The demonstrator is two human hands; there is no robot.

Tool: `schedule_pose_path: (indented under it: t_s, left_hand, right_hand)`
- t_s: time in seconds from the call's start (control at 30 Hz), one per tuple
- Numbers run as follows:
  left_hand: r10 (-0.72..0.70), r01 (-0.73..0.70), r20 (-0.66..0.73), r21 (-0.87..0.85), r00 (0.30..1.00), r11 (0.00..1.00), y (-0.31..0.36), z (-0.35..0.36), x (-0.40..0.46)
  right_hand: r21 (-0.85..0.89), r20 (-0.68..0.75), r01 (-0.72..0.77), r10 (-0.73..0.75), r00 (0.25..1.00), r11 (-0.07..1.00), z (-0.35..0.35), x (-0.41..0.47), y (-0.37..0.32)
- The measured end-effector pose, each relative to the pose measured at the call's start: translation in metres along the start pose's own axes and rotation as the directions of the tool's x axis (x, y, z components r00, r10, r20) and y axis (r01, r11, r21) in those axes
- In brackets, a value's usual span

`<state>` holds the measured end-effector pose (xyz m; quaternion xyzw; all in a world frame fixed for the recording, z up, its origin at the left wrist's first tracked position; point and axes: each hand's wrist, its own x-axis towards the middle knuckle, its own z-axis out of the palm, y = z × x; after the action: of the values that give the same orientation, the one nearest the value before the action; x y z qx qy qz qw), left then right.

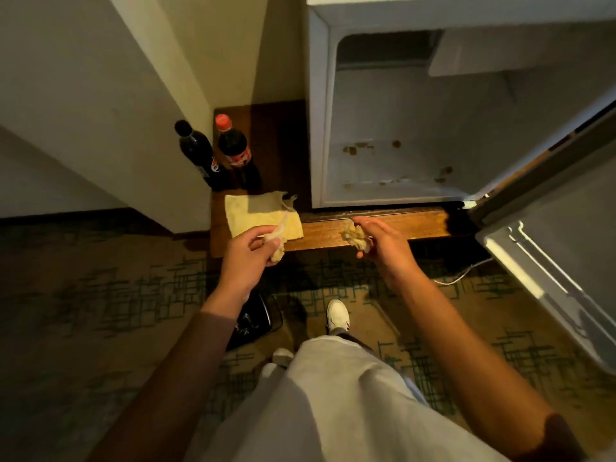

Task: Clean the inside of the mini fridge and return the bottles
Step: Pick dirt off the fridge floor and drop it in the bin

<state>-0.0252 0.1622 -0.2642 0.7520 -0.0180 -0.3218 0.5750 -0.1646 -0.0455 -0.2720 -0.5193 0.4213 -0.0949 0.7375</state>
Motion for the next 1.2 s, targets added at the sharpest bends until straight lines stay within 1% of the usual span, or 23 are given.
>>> schedule_pose_path:
  t_s: [0.17, 0.33, 0.43, 0.5, 0.57, 0.7, 0.8, 0.97, 1.07, 1.2]
  left_hand:
    - [-0.022, 0.017, -0.062, -0.074, 0.998, 0.997, -0.019, -0.046, -0.028]
    - [-0.136, 0.115, -0.105, -0.187, 0.985, 0.976, -0.037, -0.087, -0.046]
    - [-0.179, 0.154, -0.136, -0.180, 0.974, 0.972, -0.049, -0.106, -0.052]
    - [-0.144, 0.126, -0.210, -0.096, 0.967, 0.987, -0.057, -0.118, -0.056]
    - [-0.112, 0.103, -0.251, -0.047, 0.961, 0.994, -0.064, -0.128, -0.059]
    - [-0.102, 0.076, -0.295, -0.099, 0.950, 0.992, -0.078, -0.148, -0.064]
    - [-0.131, 0.070, -0.346, -0.183, 0.929, 0.981, -0.094, -0.161, -0.065]
    - [-0.238, 0.080, -0.433, -0.353, 0.869, 0.932, -0.131, -0.170, -0.066]
    - [-0.321, 0.087, -0.525, -0.421, 0.788, 0.903, -0.148, -0.170, -0.066]
    - [-0.376, 0.143, -0.638, -0.387, 0.671, 0.911, -0.173, -0.166, -0.057]
  right_hand:
    - [-0.016, 0.090, -0.079, 0.080, 0.993, 0.997, 0.040, -0.024, 0.021]
    - [-0.024, 0.156, -0.133, 0.135, 0.978, 0.991, 0.075, -0.045, 0.031]
    - [-0.041, 0.229, -0.152, 0.158, 0.961, 0.987, 0.094, -0.051, 0.031]
    - [-0.095, 0.278, -0.144, 0.165, 0.946, 0.985, 0.107, -0.054, 0.031]
    - [-0.162, 0.317, -0.113, 0.160, 0.935, 0.980, 0.121, -0.053, 0.027]
    - [-0.291, 0.395, -0.047, 0.165, 0.904, 0.956, 0.157, -0.043, 0.021]
    - [-0.432, 0.475, 0.030, 0.199, 0.857, 0.901, 0.191, -0.031, 0.022]
    - [-0.618, 0.581, 0.169, 0.301, 0.757, 0.768, 0.237, 0.000, 0.045]
    - [-0.694, 0.590, 0.225, 0.361, 0.722, 0.684, 0.255, 0.018, 0.063]
    - [-0.731, 0.597, 0.271, 0.394, 0.699, 0.626, 0.264, 0.039, 0.093]
